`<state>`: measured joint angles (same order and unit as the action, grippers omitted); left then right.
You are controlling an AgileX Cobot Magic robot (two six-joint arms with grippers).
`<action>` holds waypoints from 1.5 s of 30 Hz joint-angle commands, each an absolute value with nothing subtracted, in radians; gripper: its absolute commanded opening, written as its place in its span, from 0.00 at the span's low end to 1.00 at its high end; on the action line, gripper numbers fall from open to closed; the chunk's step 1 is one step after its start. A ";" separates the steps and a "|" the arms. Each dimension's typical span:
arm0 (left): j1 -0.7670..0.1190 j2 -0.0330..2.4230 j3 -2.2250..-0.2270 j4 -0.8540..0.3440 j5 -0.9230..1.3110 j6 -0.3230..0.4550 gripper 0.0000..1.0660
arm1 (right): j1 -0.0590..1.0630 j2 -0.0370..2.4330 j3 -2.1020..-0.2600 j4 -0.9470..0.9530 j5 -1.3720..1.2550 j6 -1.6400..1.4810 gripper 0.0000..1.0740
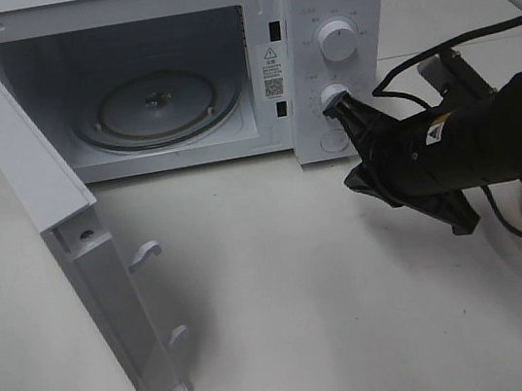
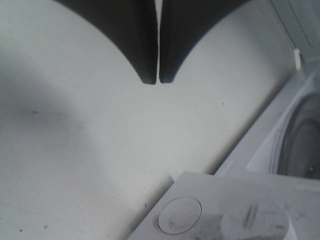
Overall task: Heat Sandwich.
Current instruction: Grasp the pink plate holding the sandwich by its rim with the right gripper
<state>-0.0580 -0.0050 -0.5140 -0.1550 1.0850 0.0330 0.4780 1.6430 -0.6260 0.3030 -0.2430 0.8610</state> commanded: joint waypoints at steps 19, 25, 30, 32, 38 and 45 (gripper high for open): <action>-0.064 -0.028 -0.514 -0.157 1.072 0.035 0.94 | 0.472 1.410 -0.624 0.073 0.286 0.273 0.11; -0.064 -0.028 -0.514 -0.157 1.072 0.035 0.94 | 0.471 1.361 -0.624 0.000 0.423 0.259 0.18; -0.064 -0.028 -0.514 -0.157 1.072 0.035 0.94 | 0.471 1.311 -0.624 0.000 0.510 0.161 0.40; -0.064 -0.028 -0.514 -0.157 1.072 0.035 0.94 | 0.469 1.292 -0.624 0.000 0.543 0.100 0.53; -0.064 -0.028 -0.514 -0.157 1.072 0.035 0.94 | 0.469 1.257 -0.624 0.000 0.577 0.020 0.90; -0.064 -0.028 -0.514 -0.157 1.072 0.035 0.94 | 0.414 1.257 -0.624 -0.009 0.602 0.018 0.92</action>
<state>-0.0580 -0.0050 -0.5140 -0.1550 1.0850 0.0330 0.4360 1.2650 -0.6260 0.0000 0.5900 0.0290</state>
